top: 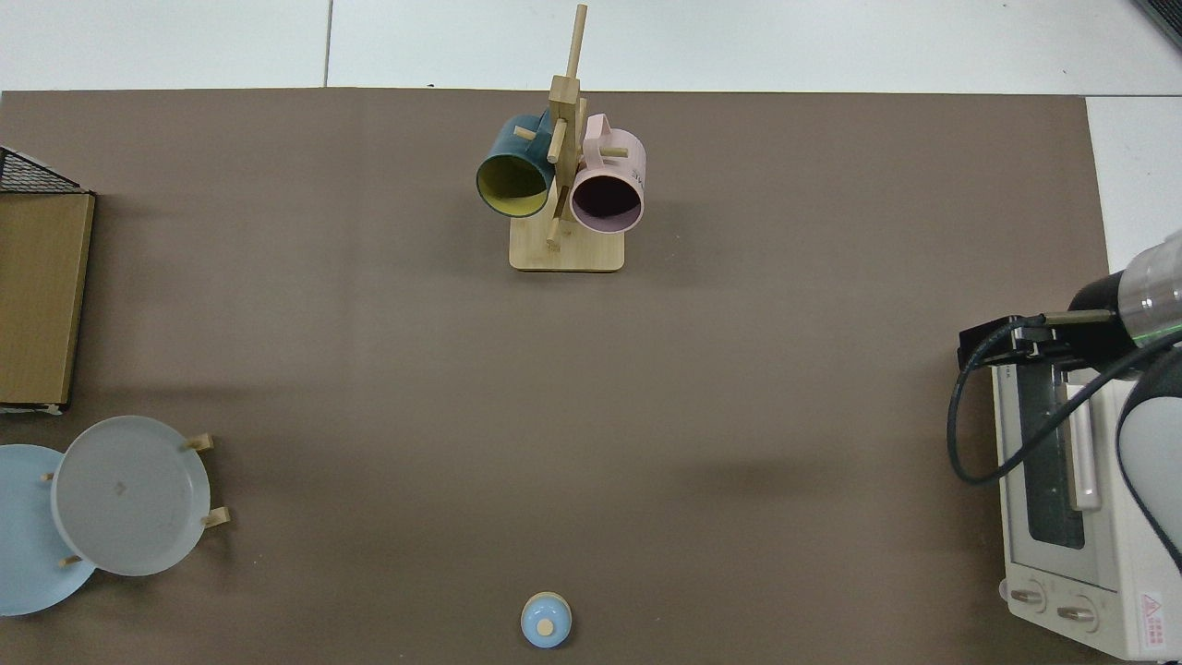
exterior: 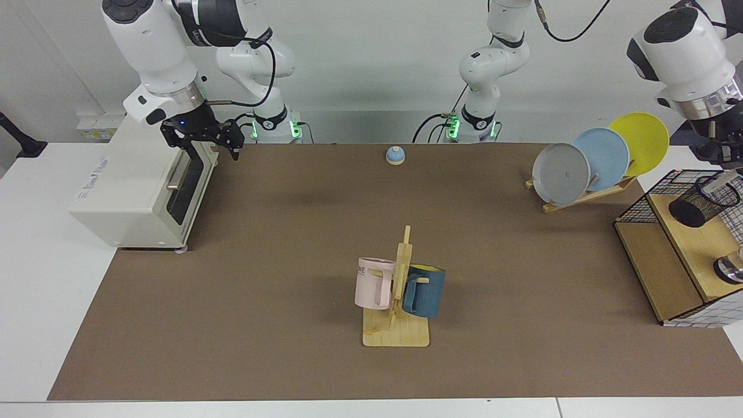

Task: Put markers into pen holder

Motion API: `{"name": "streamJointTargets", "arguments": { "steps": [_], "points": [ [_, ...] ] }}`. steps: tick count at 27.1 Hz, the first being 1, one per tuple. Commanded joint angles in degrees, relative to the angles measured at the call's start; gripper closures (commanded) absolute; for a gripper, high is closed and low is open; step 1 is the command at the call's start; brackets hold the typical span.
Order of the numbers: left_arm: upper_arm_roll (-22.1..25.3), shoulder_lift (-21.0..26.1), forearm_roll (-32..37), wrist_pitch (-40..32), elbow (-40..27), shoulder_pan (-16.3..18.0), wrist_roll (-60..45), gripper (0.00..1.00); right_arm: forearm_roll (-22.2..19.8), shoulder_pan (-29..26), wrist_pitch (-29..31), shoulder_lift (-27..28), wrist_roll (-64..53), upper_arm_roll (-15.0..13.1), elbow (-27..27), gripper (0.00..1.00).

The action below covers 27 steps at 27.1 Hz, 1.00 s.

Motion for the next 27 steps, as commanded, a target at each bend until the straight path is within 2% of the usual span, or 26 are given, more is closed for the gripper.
{"name": "streamJointTargets", "arguments": {
  "steps": [1, 5, 10, 26, 27],
  "points": [
    [-0.55, 0.73, -0.05, 2.97, 1.16, 3.97, 3.36, 1.0, 1.38, -0.86, 0.63, -0.14, -1.7, 0.46, 0.03, 0.0],
    [-0.55, 0.99, -0.57, 2.8, 1.34, 5.47, 3.45, 1.0, 1.47, -0.94, 0.63, -0.14, -1.7, 0.46, 0.03, 0.0],
    [-0.55, 1.52, -5.15, 2.89, 0.99, 7.31, 4.33, 1.0, 1.47, -0.95, 0.63, -0.14, -1.7, 0.46, 0.03, 0.0],
    [-0.55, 3.02, -5.41, 2.89, -0.24, 7.76, 5.47, 1.0, 1.47, -0.95, 0.63, -0.14, -1.7, 0.46, 0.03, 0.0],
    [-0.55, 3.02, -5.41, 2.63, -0.15, 7.67, 5.56, 0.96, 1.47, -0.95, 0.63, -0.14, -1.7, 0.46, 0.03, 0.0]
  ]
}}
